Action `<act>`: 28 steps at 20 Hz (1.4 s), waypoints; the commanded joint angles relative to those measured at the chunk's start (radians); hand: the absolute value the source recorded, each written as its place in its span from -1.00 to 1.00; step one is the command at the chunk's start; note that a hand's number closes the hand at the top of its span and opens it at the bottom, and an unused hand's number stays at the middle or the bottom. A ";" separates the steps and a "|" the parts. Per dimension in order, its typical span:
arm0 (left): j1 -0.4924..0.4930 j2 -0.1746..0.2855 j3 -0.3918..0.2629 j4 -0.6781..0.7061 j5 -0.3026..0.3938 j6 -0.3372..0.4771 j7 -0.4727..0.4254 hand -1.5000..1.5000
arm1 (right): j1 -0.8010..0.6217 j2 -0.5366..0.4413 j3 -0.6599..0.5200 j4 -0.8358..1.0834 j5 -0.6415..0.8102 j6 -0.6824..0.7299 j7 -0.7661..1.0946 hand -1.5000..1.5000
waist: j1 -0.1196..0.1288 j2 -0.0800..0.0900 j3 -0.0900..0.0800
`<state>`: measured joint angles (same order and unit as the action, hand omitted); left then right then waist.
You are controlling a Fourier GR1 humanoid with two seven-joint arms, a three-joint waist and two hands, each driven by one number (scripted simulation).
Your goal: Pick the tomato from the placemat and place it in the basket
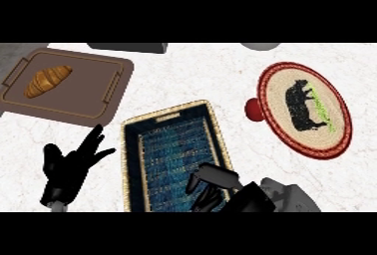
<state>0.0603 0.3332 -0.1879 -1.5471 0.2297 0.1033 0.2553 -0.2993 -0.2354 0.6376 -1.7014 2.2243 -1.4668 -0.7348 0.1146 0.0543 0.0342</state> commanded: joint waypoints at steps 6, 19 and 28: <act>0.025 0.005 -0.004 0.043 -0.005 0.001 0.025 0.00 | -0.036 0.062 0.078 -0.116 0.014 -0.032 0.029 1.00 | -0.031 -0.015 -0.002; 0.064 0.011 0.015 0.029 0.002 0.013 0.027 0.00 | 0.009 0.008 0.144 -0.205 0.085 -0.032 0.019 -1.00 | -0.055 -0.011 -0.005; 0.076 0.008 0.009 0.024 0.003 0.008 0.019 0.00 | 0.037 -0.083 0.267 -0.200 0.076 -0.032 0.056 -1.00 | -0.039 -0.009 -0.005</act>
<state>0.1047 0.3399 -0.1614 -1.5611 0.2441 0.1152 0.2624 -0.2718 -0.2727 0.8473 -1.8972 2.2961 -1.4674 -0.6834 0.0677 0.0410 0.0352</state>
